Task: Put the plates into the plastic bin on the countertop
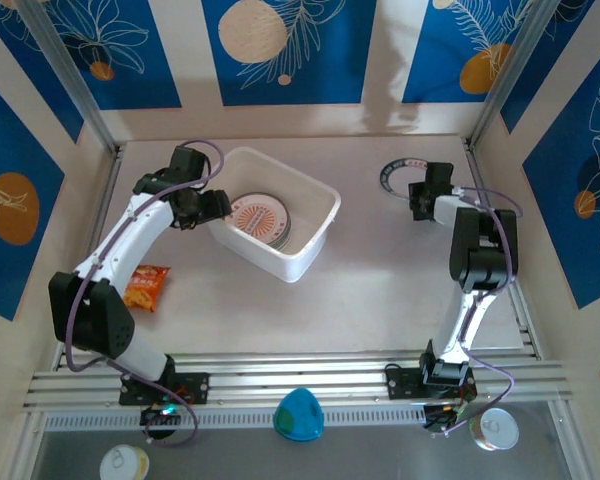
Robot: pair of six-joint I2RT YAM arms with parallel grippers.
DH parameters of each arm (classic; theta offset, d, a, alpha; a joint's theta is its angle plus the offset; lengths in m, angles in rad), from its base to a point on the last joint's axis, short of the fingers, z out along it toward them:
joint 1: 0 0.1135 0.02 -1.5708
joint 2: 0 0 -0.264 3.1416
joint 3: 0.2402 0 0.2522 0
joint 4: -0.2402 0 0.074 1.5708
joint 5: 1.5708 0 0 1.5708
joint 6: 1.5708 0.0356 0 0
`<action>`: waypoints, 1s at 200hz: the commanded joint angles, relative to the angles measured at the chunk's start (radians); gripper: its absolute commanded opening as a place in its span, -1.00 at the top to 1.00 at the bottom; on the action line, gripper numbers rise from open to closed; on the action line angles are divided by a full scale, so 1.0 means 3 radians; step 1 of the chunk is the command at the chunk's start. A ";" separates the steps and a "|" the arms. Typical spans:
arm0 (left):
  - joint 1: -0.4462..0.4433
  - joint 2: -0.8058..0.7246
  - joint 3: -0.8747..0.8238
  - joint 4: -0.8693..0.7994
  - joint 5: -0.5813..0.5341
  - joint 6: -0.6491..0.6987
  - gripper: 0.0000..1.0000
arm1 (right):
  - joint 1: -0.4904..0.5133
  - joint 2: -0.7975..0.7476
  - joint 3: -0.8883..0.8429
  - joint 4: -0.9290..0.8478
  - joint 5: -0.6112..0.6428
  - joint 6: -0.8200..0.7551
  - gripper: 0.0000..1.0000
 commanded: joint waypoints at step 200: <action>-0.0017 -0.1089 -0.0639 0.0361 0.0127 0.0285 -0.49 | 0.1366 -0.2580 0.0110 -0.1751 0.0425 -0.0629 1.00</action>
